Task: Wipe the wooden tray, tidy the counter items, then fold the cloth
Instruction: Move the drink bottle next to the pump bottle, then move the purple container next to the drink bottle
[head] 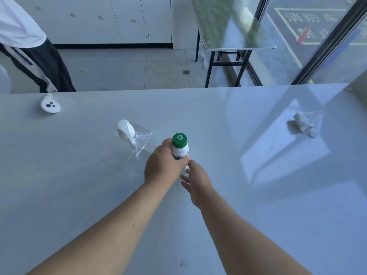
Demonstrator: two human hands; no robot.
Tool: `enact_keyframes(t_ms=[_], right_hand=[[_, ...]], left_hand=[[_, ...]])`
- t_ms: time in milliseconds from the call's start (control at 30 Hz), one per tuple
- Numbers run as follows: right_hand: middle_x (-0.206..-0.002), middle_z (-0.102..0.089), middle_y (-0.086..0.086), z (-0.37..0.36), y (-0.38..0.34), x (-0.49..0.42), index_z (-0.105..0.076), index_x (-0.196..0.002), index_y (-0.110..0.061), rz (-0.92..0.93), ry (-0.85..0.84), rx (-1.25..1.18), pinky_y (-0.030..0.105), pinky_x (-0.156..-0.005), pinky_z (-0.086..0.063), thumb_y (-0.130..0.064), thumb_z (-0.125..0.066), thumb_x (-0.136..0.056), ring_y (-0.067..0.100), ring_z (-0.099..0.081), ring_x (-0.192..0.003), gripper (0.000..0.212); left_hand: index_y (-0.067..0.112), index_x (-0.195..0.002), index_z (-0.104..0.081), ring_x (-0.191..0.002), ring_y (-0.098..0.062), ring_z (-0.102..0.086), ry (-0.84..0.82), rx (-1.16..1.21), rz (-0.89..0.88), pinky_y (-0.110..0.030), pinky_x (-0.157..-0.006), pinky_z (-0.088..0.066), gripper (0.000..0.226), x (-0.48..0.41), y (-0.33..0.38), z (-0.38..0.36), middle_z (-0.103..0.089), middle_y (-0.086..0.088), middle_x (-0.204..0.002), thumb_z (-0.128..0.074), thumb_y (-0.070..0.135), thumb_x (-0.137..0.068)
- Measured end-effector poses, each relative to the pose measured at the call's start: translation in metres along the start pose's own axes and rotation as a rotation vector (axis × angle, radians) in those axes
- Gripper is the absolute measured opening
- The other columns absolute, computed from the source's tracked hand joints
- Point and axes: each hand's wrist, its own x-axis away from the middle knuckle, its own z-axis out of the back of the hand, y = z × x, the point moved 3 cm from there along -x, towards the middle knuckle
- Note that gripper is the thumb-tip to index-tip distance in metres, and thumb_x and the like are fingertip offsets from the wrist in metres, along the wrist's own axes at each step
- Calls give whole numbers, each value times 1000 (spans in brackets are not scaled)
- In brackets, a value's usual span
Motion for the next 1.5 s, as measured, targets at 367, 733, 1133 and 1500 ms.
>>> enact_keyframes(t_ms=[367, 733, 1133, 1500], right_hand=[[-124, -67, 5, 60, 18, 33, -66, -111, -27, 107, -17, 28, 42, -99, -57, -41, -59, -97, 24, -69, -111, 21], [-95, -80, 1, 415, 109, 209, -75, -101, -19, 298, 625, -276, 41, -90, -57, -26, -62, -96, 22, -72, -96, 16], [-83, -72, -1, 655, 391, 509, -69, -81, -22, 281, 1378, -647, 19, -62, -48, -28, -60, -93, 8, -60, -69, 16], [-124, -72, -2, 737, 563, 571, -59, -134, -29, 289, 1334, -1370, 27, -87, -58, -24, -55, -100, 11, -75, -105, 34]], left_hand=[[27, -135, -55, -99, -18, -68, 31, 30, 239, -32, -68, -45, 64, 79, -29, -29, -65, 13, -113, -77, 58, -83], [42, -104, -62, -85, 3, -66, -702, -132, -397, -25, -66, -51, 20, 284, 194, -233, -70, 23, -98, -68, 52, -88], [45, -127, -57, -99, 11, -59, -1328, -189, -1102, -17, -71, -46, 48, 737, 342, -411, -61, 30, -123, -73, 60, -85], [44, -161, -17, -151, -22, -27, -1381, -290, -1361, -42, -113, -41, 122, 964, 330, -472, -16, 11, -173, -79, 74, -60]])
